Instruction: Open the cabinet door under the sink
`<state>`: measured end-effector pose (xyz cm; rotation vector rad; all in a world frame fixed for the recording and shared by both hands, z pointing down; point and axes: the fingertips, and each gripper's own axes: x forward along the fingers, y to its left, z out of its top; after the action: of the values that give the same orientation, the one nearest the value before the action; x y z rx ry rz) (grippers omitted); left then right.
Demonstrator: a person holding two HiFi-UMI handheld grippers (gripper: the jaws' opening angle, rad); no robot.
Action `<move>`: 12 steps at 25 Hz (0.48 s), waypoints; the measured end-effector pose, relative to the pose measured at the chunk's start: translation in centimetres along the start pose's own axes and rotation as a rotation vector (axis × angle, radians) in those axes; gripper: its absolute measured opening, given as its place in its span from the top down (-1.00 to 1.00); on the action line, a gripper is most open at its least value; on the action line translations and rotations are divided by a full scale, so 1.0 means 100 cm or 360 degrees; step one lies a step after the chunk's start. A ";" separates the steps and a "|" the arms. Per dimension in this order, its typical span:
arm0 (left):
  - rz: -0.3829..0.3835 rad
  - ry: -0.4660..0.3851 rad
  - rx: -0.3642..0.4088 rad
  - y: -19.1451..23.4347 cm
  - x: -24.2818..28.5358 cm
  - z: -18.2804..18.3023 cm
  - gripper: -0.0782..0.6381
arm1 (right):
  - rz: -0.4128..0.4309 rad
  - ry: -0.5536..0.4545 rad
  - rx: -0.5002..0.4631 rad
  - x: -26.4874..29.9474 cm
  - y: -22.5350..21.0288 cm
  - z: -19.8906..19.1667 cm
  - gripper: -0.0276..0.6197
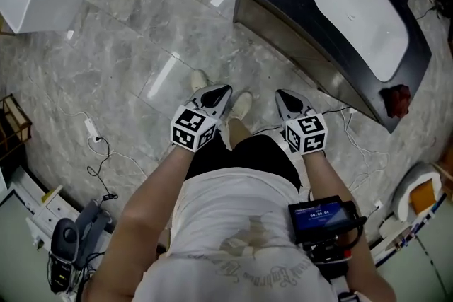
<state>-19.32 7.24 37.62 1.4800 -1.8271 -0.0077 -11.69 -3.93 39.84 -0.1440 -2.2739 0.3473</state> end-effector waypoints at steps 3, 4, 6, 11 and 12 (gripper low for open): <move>0.0001 0.0016 -0.0002 0.021 0.007 -0.006 0.76 | -0.0019 0.0025 -0.0084 0.015 -0.006 0.002 0.87; 0.0004 0.0017 -0.0001 0.028 0.011 -0.007 0.76 | -0.0021 0.0026 -0.0107 0.020 -0.008 0.004 0.87; 0.0013 0.0006 -0.0003 0.041 0.017 -0.006 0.76 | -0.0019 0.0022 -0.0135 0.029 -0.013 0.008 0.87; 0.0017 0.0005 -0.0039 0.047 0.027 -0.012 0.76 | -0.0019 0.0049 -0.0115 0.040 -0.022 -0.004 0.87; 0.0017 0.0013 -0.0048 0.047 0.029 -0.016 0.76 | -0.0020 0.0057 -0.0110 0.041 -0.023 -0.009 0.87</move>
<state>-22.41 7.08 42.42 1.4474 -1.8208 -0.0239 -13.72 -5.07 44.01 -0.1699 -2.2513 0.2576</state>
